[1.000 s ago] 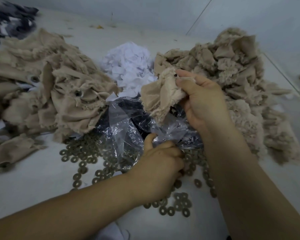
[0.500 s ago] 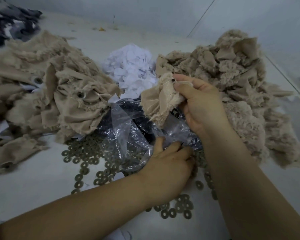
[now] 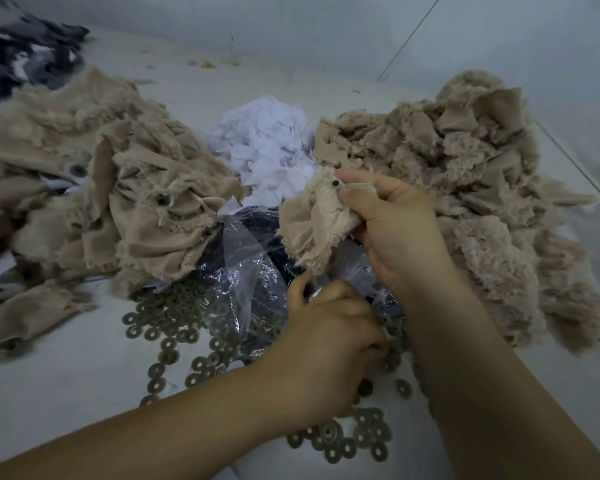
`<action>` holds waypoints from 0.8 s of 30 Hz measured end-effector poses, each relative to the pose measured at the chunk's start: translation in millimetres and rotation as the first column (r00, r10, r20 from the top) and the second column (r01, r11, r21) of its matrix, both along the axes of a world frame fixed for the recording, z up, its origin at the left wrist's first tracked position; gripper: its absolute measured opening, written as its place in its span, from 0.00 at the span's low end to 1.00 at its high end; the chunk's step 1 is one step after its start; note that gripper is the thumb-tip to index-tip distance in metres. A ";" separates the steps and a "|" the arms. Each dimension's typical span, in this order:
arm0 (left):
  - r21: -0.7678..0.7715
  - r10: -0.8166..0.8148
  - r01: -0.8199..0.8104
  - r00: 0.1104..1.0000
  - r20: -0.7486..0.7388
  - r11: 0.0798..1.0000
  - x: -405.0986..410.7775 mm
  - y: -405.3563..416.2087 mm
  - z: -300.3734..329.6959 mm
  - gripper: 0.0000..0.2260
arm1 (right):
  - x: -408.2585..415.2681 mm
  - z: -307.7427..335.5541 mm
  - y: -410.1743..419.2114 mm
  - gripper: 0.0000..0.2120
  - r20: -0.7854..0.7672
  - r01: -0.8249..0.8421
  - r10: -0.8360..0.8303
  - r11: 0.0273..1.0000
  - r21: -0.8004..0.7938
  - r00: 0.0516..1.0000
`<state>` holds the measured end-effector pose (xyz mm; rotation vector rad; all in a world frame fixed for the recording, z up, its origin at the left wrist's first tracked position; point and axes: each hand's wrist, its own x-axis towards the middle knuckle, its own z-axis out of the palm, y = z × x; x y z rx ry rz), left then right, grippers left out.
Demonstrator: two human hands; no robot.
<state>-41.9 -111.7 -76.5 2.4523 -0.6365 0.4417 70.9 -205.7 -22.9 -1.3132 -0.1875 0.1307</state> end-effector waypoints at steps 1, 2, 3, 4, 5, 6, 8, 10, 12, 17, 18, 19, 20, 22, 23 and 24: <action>-0.144 -0.015 0.008 0.999 -0.043 0.990 -1.5 4.5 7.8 0.04 | -0.7 -0.5 0.7 0.10 0.013 0.002 -0.002 1.000 -0.023 1.000; -0.272 -0.006 -0.008 0.999 -0.050 0.962 -2.8 9.2 17.7 0.04 | -1.7 -0.6 1.4 0.10 0.035 0.008 -0.006 0.998 -0.056 0.999; -0.380 0.039 -0.049 0.999 -0.034 0.924 -2.8 14.4 27.7 0.05 | -2.8 0.1 2.0 0.10 0.070 0.021 -0.014 0.994 -0.105 0.997; -0.483 0.108 -0.108 0.994 -0.029 0.869 -1.3 19.6 36.5 0.06 | -4.4 1.3 2.6 0.10 0.115 0.042 -0.023 0.985 -0.169 0.993; -0.582 0.173 -0.168 0.984 -0.046 0.795 2.8 25.8 43.1 0.07 | -6.6 2.8 3.5 0.10 0.165 0.069 -0.030 0.969 -0.237 0.986; -0.660 0.214 -0.209 0.974 -0.074 0.721 8.8 32.2 48.6 0.08 | -8.8 4.5 4.7 0.11 0.211 0.096 -0.033 0.951 -0.295 0.977; -0.741 0.255 -0.257 0.960 -0.119 0.620 23.2 44.4 54.4 0.10 | -13.7 7.3 8.2 0.11 0.273 0.118 -0.013 0.922 -0.370 0.962; -0.757 0.268 -0.263 0.956 -0.121 0.598 35.7 52.7 56.8 0.12 | -17.6 8.9 11.7 0.11 0.304 0.119 0.014 0.903 -0.414 0.953; -0.736 0.269 -0.266 0.956 -0.117 0.623 44.8 56.6 55.0 0.14 | -20.4 9.5 13.7 0.10 0.332 0.140 0.014 0.889 -0.436 0.943; -0.732 0.286 -0.260 0.954 -0.093 0.630 52.3 66.8 50.1 0.11 | -20.3 10.0 12.8 0.09 0.254 0.126 -0.021 0.905 -0.406 0.967; -0.727 0.292 -0.246 0.954 -0.065 0.641 51.3 67.8 50.9 0.11 | -19.3 10.1 12.0 0.09 0.230 0.124 -0.032 0.909 -0.399 0.973; -0.717 0.286 -0.233 0.957 -0.049 0.657 50.6 67.9 51.8 0.12 | -18.5 10.4 10.9 0.09 0.219 0.125 -0.038 0.910 -0.395 0.975; -0.704 0.260 -0.219 0.964 -0.050 0.675 51.0 66.9 52.0 0.12 | -17.8 10.7 10.3 0.10 0.219 0.122 -0.036 0.913 -0.390 0.975; -0.661 0.223 -0.212 0.972 -0.069 0.720 51.8 63.9 50.7 0.13 | -18.9 11.3 10.1 0.11 0.231 0.103 -0.012 0.917 -0.386 0.973; -0.630 0.240 -0.223 0.969 -0.059 0.744 52.1 63.5 50.9 0.14 | -19.4 12.0 9.9 0.11 0.241 0.097 0.000 0.916 -0.390 0.971; -0.599 0.266 -0.232 0.963 -0.032 0.767 53.4 64.3 50.9 0.14 | -19.5 12.5 9.2 0.11 0.247 0.089 0.011 0.917 -0.390 0.969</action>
